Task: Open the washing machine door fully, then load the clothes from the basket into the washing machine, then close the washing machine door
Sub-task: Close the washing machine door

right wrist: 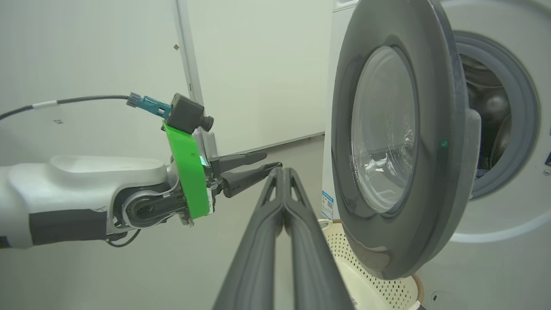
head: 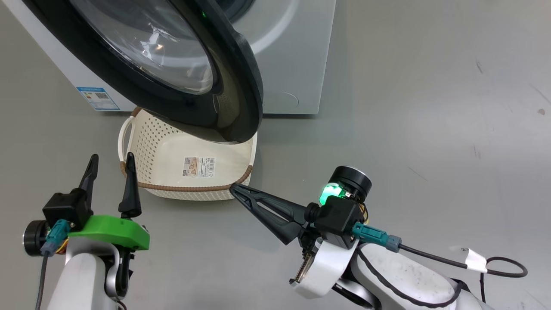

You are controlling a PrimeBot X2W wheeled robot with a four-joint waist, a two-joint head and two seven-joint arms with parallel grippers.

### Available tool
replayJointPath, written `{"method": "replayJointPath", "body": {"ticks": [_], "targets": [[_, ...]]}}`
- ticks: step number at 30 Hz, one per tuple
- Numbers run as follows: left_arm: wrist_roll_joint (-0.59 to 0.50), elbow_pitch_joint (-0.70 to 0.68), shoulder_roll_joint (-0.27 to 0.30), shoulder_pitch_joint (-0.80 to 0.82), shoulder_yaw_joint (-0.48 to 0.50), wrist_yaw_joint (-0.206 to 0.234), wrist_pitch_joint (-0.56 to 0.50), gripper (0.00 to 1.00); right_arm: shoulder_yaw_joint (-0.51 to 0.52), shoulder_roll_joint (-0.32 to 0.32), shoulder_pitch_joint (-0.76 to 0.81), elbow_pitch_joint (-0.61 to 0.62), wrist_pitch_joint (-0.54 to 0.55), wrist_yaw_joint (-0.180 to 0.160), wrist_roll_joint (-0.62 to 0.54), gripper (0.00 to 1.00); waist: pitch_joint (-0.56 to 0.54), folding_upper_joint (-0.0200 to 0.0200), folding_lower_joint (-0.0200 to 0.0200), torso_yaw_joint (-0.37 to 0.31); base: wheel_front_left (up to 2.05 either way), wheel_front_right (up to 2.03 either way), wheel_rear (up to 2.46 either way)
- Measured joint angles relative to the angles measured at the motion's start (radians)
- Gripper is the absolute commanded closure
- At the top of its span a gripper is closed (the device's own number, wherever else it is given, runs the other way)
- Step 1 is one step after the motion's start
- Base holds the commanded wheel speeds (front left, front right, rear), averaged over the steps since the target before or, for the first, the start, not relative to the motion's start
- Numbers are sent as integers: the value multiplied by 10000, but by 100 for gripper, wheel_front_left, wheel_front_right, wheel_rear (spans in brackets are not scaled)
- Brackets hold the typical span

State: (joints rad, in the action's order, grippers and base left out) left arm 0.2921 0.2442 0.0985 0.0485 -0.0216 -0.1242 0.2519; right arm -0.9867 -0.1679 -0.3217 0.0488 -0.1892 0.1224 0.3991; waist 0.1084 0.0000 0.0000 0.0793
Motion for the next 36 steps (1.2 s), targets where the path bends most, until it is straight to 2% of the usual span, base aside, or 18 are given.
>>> {"method": "replayJointPath", "body": {"ticks": [19, 28, 36], "targets": [[4, -81, -267, 757, -245, -6, 0, 0, 119, -261, -1197, -1453, 69, 0, 230, 100, 1063, 0, 0, 844, 0, 0, 0], [63, -196, -456, 1143, -715, -29, 2, 0, 685, -422, -1801, -2222, -35, 0, 230, 100, 1568, 0, 0, 1371, 0, 0, 0], [96, -184, -470, 1157, -725, -31, 2, 0, 855, -341, -2267, -2759, -257, 0, 215, 100, 1710, 0, 0, 1602, 0, 0, 0]]}}
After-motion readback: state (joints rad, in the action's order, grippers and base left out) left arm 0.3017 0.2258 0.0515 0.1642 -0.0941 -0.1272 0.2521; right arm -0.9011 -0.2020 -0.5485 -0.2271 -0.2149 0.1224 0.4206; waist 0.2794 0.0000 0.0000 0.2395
